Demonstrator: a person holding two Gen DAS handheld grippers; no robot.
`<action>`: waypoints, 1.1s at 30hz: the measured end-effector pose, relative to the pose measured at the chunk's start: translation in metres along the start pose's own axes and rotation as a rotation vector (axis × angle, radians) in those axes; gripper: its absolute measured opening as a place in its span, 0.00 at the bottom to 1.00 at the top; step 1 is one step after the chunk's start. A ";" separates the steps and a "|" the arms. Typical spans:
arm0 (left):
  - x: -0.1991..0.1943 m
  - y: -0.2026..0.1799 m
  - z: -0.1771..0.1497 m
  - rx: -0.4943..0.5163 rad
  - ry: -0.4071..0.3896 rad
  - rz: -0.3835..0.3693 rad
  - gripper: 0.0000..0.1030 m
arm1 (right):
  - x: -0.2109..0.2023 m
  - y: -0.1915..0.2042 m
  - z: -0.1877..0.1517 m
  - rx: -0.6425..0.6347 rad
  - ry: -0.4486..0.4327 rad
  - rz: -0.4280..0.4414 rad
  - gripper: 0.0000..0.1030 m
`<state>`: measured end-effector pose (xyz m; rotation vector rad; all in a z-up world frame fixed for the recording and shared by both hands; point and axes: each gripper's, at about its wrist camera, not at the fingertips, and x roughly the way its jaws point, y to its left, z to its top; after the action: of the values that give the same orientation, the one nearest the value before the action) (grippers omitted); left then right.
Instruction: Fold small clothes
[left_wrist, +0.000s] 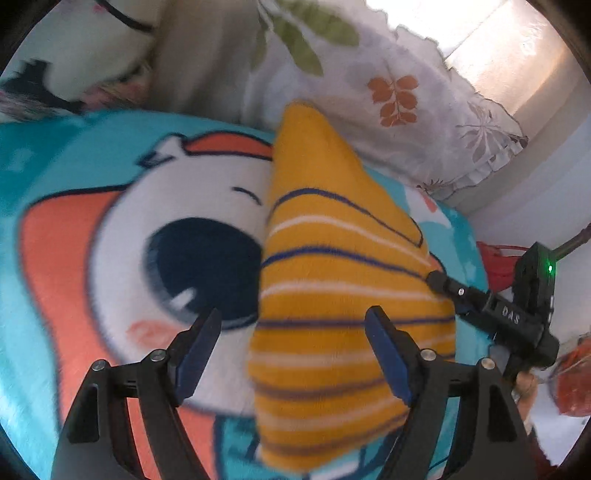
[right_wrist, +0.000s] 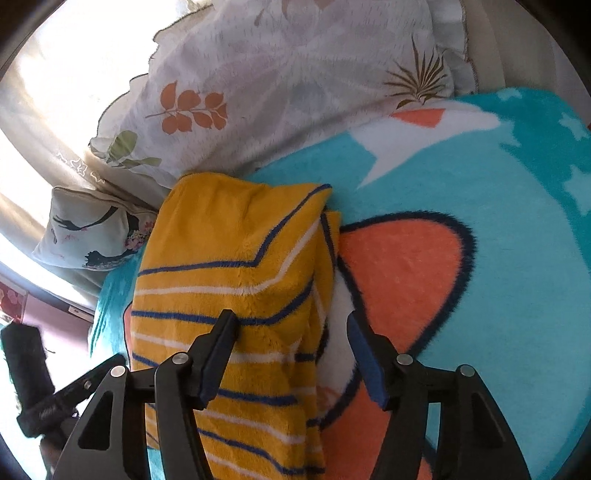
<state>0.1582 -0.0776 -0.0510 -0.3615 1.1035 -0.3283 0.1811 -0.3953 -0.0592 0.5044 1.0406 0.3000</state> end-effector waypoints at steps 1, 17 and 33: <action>0.009 -0.001 0.005 0.010 0.018 -0.020 0.77 | 0.004 -0.001 0.002 0.013 0.005 0.011 0.66; 0.012 0.008 0.008 -0.074 0.091 -0.163 0.47 | 0.038 0.014 0.011 0.176 0.102 0.346 0.48; -0.040 0.005 -0.032 -0.053 -0.013 0.156 0.62 | 0.001 0.050 -0.009 -0.056 -0.021 -0.046 0.58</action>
<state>0.1134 -0.0600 -0.0337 -0.3219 1.1219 -0.1585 0.1739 -0.3504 -0.0368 0.4322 1.0194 0.2821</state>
